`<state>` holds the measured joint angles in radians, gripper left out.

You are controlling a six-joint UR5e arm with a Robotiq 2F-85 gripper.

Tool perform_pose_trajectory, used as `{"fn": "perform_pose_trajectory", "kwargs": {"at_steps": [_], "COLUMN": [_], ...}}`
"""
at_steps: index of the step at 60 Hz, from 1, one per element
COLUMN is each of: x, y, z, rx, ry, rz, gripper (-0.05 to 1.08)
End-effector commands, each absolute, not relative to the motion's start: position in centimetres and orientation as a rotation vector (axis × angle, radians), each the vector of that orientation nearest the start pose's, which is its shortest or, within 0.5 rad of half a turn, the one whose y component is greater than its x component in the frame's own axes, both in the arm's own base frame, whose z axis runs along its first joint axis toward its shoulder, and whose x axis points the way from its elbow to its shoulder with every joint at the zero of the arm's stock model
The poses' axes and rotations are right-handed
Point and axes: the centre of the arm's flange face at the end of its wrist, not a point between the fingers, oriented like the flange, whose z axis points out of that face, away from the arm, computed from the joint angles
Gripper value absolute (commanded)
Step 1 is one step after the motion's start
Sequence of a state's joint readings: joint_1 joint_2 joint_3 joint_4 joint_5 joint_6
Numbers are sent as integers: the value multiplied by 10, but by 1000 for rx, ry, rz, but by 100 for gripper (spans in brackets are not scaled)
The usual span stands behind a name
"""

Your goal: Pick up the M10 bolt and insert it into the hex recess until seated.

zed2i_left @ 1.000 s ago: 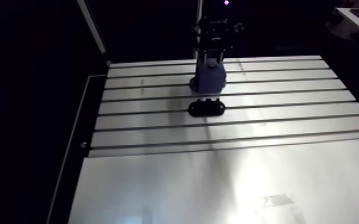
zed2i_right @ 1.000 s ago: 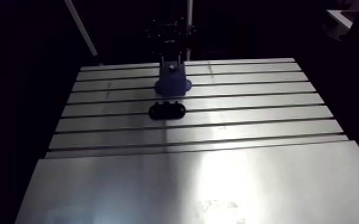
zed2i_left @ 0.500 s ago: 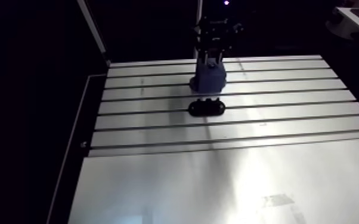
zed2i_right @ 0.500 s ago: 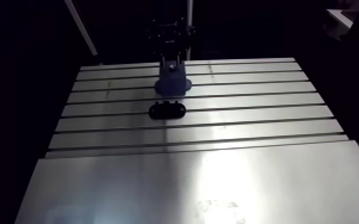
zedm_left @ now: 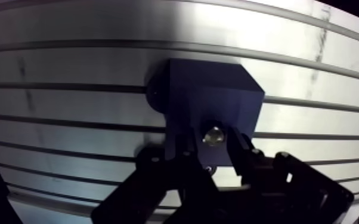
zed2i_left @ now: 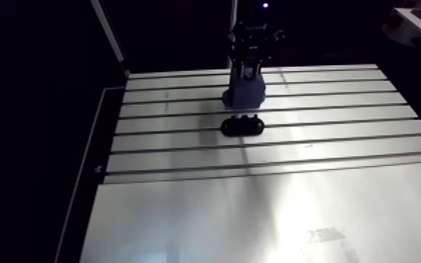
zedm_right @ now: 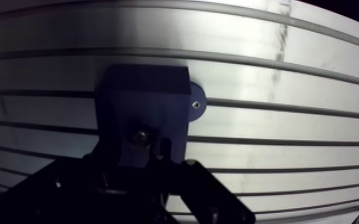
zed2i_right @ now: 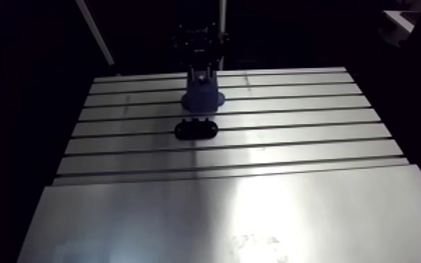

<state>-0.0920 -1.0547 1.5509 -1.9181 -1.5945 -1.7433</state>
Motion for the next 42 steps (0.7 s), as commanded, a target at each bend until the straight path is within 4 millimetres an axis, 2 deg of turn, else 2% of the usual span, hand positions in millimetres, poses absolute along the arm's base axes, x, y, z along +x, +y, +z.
{"fn": "perform_pose_trajectory", "kwargs": {"at_steps": [1,42], "x": [-648,-646], "y": [-72,-72], "z": [232,230], "rx": [-123,-125], "ry": [2988,2984], "rz": [6,7], "gripper": [59,62]}}
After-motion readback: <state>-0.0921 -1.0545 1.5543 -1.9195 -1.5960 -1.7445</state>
